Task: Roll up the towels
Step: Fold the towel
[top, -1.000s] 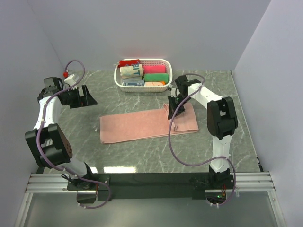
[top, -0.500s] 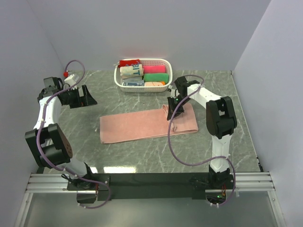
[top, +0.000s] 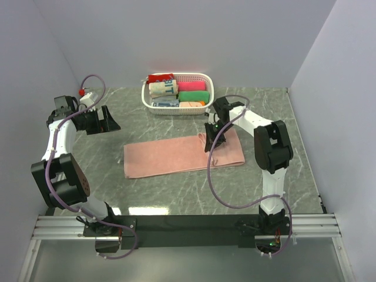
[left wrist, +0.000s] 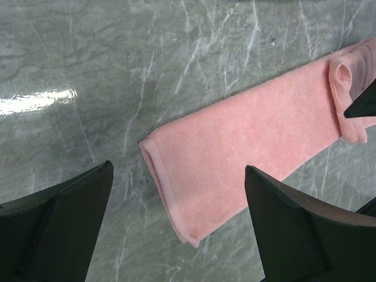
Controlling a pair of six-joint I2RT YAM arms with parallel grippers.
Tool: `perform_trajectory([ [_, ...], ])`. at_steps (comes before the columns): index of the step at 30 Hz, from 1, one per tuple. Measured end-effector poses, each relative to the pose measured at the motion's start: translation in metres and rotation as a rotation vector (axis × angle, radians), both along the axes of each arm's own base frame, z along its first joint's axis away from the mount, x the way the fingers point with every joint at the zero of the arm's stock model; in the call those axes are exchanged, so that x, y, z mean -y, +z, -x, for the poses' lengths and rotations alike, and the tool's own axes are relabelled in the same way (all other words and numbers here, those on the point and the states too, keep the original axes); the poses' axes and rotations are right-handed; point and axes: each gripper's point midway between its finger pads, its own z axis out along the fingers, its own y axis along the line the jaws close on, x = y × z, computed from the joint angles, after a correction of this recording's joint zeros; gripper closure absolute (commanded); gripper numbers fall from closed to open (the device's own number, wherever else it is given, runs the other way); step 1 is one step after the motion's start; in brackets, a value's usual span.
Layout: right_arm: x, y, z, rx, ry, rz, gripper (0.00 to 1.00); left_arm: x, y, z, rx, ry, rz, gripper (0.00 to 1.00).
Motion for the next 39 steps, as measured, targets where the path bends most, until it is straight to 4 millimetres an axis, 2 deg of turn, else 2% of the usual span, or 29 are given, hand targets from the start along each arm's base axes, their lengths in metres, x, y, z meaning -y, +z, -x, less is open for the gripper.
perform_trajectory([
  [7, -0.006, 0.006, -0.008, 0.024, -0.004, -0.012, 1.0, -0.001, -0.001, 0.0, -0.002, 0.003, -0.004, 0.0],
  [11, -0.01, 0.003, -0.005, 0.01, 0.005, -0.016, 1.0, -0.001, -0.001, 0.0, -0.003, 0.003, -0.004, 0.01],
  [14, -0.016, -0.003, 0.0, -0.011, 0.022, -0.017, 0.86, -0.001, -0.001, 0.0, -0.001, 0.0, -0.005, 0.01],
  [15, -0.018, -0.005, 0.001, -0.018, 0.027, -0.015, 0.75, -0.001, -0.001, 0.0, 0.0, -0.001, -0.005, 0.0],
  [17, -0.02, -0.007, -0.001, -0.025, 0.031, -0.014, 0.64, -0.001, -0.001, 0.0, 0.005, -0.01, -0.01, 0.01],
  [19, -0.023, -0.005, -0.005, -0.021, 0.044, -0.019, 0.63, 0.001, -0.002, 0.003, 0.003, -0.026, -0.011, 0.01],
  [22, -0.026, 0.01, -0.015, 0.007, 0.056, -0.053, 0.62, 0.007, -0.005, 0.01, -0.009, -0.07, -0.022, 0.01],
  [23, -0.026, 0.016, -0.019, 0.023, 0.06, -0.069, 0.63, 0.01, -0.007, 0.012, -0.012, -0.086, -0.025, 0.03],
  [25, -0.023, 0.032, -0.029, 0.057, 0.071, -0.111, 0.66, 0.024, -0.01, 0.021, -0.019, -0.142, -0.035, 0.17],
  [27, -0.011, 0.043, -0.037, 0.094, 0.076, -0.129, 0.74, 0.042, -0.015, 0.032, -0.034, -0.208, -0.04, 0.33],
  [29, 0.01, 0.053, -0.042, 0.123, 0.07, -0.127, 0.85, 0.064, -0.021, 0.046, -0.048, -0.295, -0.046, 0.43],
  [30, 0.022, 0.056, -0.044, 0.135, 0.065, -0.12, 0.87, 0.074, -0.024, 0.052, -0.06, -0.332, -0.047, 0.52],
  [32, 0.046, 0.057, -0.047, 0.147, 0.048, -0.098, 0.9, 0.093, -0.032, 0.064, -0.088, -0.403, -0.051, 0.6],
  [34, 0.069, 0.049, -0.045, 0.136, 0.031, -0.067, 0.92, 0.107, -0.04, 0.073, -0.117, -0.456, -0.06, 0.65],
  [36, 0.094, 0.03, -0.035, 0.092, 0.005, -0.022, 0.95, 0.118, -0.049, 0.079, -0.147, -0.5, -0.074, 0.67],
  [38, 0.109, 0.012, -0.022, 0.038, -0.007, 0.012, 0.97, 0.123, -0.062, 0.081, -0.187, -0.522, -0.09, 0.71],
  [39, 0.114, 0.005, -0.016, 0.013, -0.008, 0.025, 0.97, 0.125, -0.071, 0.082, -0.217, -0.528, -0.1, 0.75],
])
